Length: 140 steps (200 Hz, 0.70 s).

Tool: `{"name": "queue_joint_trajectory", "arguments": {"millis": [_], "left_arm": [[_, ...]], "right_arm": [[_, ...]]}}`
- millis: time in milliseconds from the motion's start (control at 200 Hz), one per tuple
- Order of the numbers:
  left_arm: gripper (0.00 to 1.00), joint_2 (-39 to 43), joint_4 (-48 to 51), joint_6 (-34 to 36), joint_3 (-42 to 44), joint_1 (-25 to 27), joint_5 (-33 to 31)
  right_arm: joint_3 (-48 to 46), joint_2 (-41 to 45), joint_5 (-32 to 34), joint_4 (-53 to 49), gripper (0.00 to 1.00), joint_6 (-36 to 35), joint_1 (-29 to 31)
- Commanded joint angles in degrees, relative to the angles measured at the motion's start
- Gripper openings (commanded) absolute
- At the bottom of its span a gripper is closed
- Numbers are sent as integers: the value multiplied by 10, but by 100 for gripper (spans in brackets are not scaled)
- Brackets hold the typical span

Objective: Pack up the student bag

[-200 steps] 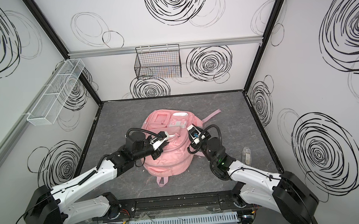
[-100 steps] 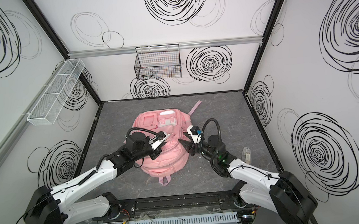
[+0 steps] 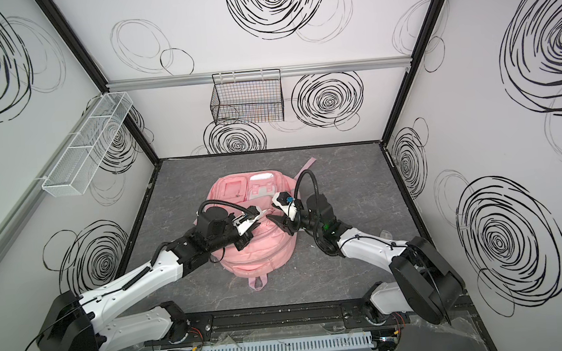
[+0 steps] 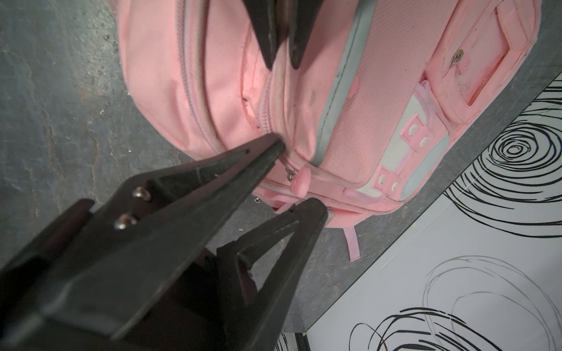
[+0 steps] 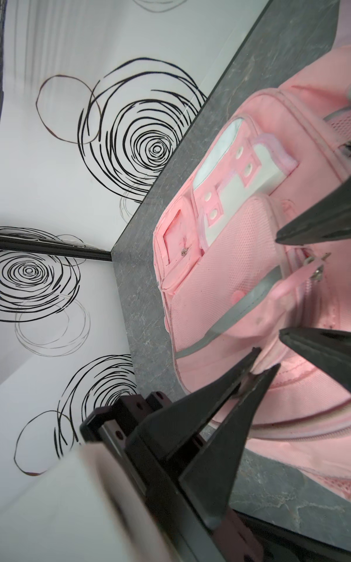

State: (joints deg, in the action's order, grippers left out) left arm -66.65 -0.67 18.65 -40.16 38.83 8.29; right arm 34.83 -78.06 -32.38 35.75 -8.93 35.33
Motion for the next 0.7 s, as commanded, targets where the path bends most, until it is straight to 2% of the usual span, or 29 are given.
{"name": "queue_joint_trajectory", "arguments": {"millis": [0, 390, 515, 695], "left_arm": [[0, 12, -21, -3, -1, -5, -2], [0, 11, -17, -3, -1, -5, 5], [0, 8, -17, -3, -1, -5, 5], [0, 6, -17, -3, -3, -5, 6]], "right_arm": [[23, -13, -27, -14, 43, -36, -5], [42, -43, -130, -24, 35, -36, -45], [61, -65, -190, -27, 35, -59, -57], [84, -85, -208, -36, 29, -58, -57]]}}
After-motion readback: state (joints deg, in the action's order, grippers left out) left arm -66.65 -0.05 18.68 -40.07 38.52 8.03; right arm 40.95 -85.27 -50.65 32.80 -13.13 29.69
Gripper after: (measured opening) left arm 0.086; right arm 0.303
